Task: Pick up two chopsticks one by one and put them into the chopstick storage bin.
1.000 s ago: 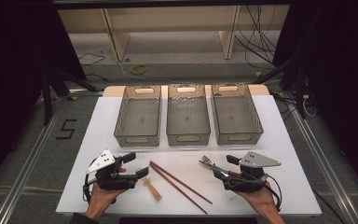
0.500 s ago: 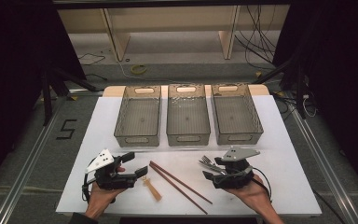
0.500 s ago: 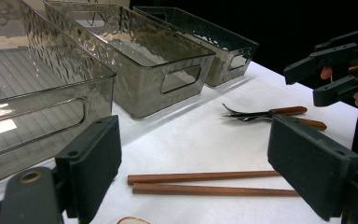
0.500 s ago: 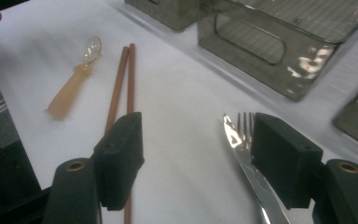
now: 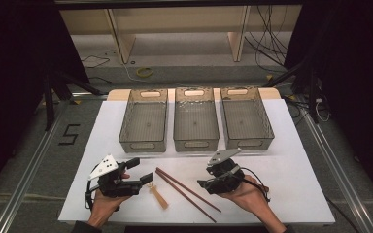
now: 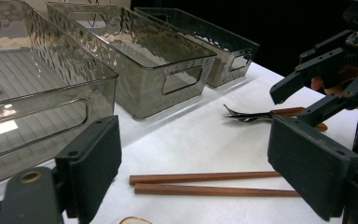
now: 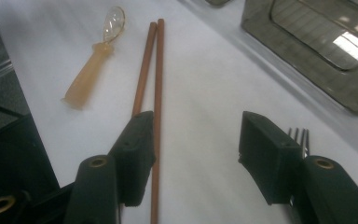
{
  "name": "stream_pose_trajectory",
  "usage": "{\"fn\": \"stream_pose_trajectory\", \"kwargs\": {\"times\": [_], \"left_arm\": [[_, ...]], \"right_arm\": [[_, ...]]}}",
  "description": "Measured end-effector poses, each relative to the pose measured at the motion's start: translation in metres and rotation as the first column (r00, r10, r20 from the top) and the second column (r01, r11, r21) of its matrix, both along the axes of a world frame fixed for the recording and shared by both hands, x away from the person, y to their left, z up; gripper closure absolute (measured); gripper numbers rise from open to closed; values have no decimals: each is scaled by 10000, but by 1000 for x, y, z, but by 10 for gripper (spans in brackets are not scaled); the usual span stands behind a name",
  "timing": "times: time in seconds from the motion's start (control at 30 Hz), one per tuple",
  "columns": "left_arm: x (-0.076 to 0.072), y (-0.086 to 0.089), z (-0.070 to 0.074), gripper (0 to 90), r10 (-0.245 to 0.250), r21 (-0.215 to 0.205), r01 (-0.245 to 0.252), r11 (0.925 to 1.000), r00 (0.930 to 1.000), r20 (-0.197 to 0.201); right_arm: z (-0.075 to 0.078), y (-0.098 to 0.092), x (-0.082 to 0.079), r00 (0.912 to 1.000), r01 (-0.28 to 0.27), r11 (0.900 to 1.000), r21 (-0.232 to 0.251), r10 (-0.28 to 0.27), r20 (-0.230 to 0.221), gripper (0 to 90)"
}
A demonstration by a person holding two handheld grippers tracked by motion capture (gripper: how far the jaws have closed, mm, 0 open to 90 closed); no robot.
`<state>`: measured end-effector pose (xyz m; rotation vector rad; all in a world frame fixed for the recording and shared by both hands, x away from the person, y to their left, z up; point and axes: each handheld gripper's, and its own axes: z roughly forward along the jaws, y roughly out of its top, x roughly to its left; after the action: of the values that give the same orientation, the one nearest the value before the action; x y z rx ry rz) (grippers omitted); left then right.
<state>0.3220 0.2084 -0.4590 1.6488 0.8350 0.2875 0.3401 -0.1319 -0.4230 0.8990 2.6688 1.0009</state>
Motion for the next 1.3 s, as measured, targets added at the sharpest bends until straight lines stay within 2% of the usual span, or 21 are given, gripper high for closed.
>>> {"fn": "stream_pose_trajectory", "kwargs": {"times": [0.23, 0.63, 0.9, 1.1, 1.3], "left_arm": [[0, 1, 0, 168, -2, -24, 2, 10000, 10000, -4], [0, 1, 0, 168, -9, -3, 9, 10000, 10000, 11], [0, 1, 0, 168, -11, -5, 11, 10000, 10000, 26], [0, 2, 1, 168, 16, 6, -16, 10000, 10000, 46], [0, 2, 1, 168, 18, -4, -18, 10000, 10000, 41]], "right_arm": [[-5, 21, 6, 9982, -505, 9972, -557, 487, -340, 500], [-10, 41, 12, 9904, -1083, 9867, -1214, 966, -984, 580], [-15, 50, 14, 9861, -1335, 9775, -1635, 1145, -1207, 617], [-18, 54, 15, 9827, -1477, 9734, -1752, 1244, -1370, 641], [-22, 59, 14, 9782, -1691, 9641, -2046, 1389, -1541, 668]]}}
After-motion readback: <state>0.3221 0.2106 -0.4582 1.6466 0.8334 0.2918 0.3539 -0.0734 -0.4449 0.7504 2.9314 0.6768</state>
